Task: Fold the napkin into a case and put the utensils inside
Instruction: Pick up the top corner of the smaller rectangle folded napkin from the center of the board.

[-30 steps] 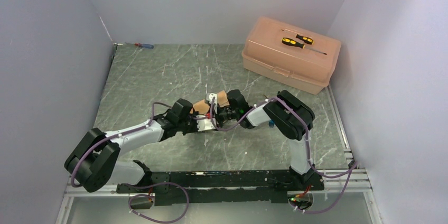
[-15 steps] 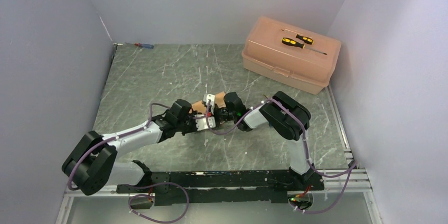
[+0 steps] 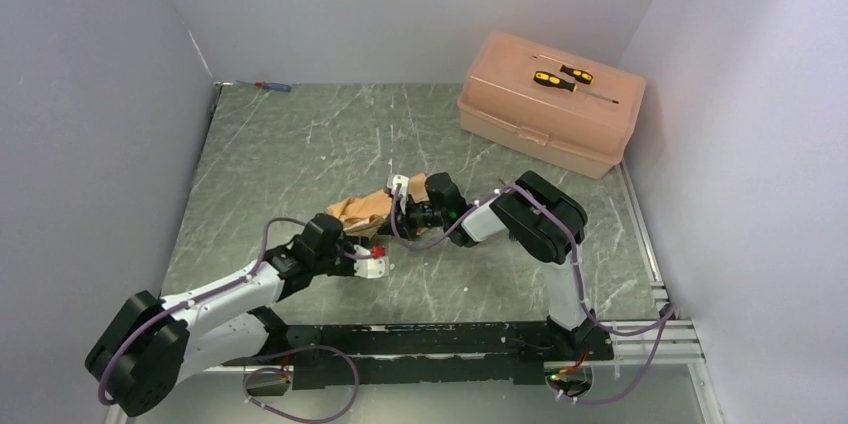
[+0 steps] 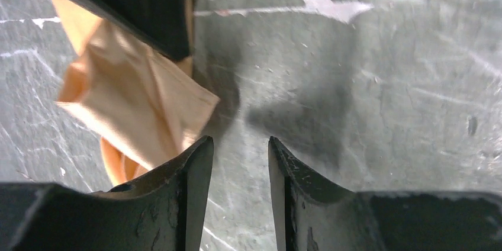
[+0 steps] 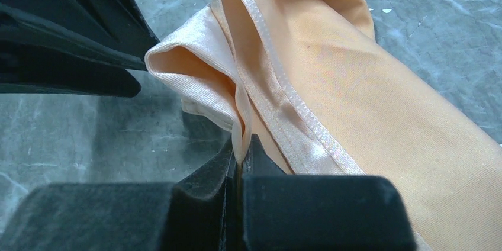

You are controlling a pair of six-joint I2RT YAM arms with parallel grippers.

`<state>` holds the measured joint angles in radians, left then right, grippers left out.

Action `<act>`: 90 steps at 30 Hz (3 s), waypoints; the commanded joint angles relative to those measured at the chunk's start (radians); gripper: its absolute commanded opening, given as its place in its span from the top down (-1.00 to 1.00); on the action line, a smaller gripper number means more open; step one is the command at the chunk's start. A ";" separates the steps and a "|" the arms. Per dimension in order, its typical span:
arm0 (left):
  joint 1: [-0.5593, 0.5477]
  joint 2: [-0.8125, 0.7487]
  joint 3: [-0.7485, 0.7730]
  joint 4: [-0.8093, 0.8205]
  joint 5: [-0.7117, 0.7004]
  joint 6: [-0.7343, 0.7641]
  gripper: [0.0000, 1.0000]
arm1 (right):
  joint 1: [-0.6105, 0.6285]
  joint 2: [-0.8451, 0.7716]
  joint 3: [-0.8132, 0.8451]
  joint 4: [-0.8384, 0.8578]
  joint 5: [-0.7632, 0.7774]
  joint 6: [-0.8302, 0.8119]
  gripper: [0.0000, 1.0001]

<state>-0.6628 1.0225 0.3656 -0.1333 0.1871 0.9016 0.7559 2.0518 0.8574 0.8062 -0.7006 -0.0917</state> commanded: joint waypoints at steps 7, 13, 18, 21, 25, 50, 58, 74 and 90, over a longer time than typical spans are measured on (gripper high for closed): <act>-0.004 0.120 -0.096 0.429 -0.071 0.260 0.13 | -0.017 0.015 0.026 -0.001 -0.062 0.042 1.00; -0.004 0.174 -0.115 0.529 -0.058 0.295 0.17 | -0.020 0.008 0.031 -0.018 -0.072 0.043 1.00; -0.004 0.101 -0.104 0.465 -0.045 0.267 0.20 | -0.026 0.010 0.037 -0.021 -0.083 0.049 1.00; -0.004 0.040 -0.096 0.408 -0.022 0.252 0.20 | -0.026 0.013 0.043 -0.020 -0.093 0.055 1.00; -0.004 0.024 -0.118 0.411 -0.005 0.270 0.20 | -0.029 0.018 0.053 -0.021 -0.107 0.064 1.00; -0.003 0.088 -0.036 0.338 -0.061 0.164 0.95 | -0.031 -0.040 0.017 0.006 -0.170 0.089 0.42; -0.003 -0.006 -0.075 0.238 -0.029 0.172 0.95 | -0.057 -0.017 0.006 0.181 -0.283 0.282 0.12; -0.003 0.000 -0.114 0.262 -0.040 0.177 0.95 | -0.052 -0.031 0.044 0.158 -0.255 0.244 -0.03; -0.001 0.014 -0.103 0.276 -0.070 0.149 0.95 | -0.028 0.018 0.047 0.223 -0.338 0.265 -0.11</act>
<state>-0.6636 1.0271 0.2550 0.1085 0.1299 1.0809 0.7300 2.0766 0.9009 0.9665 -0.9867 0.1848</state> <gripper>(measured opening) 0.036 0.547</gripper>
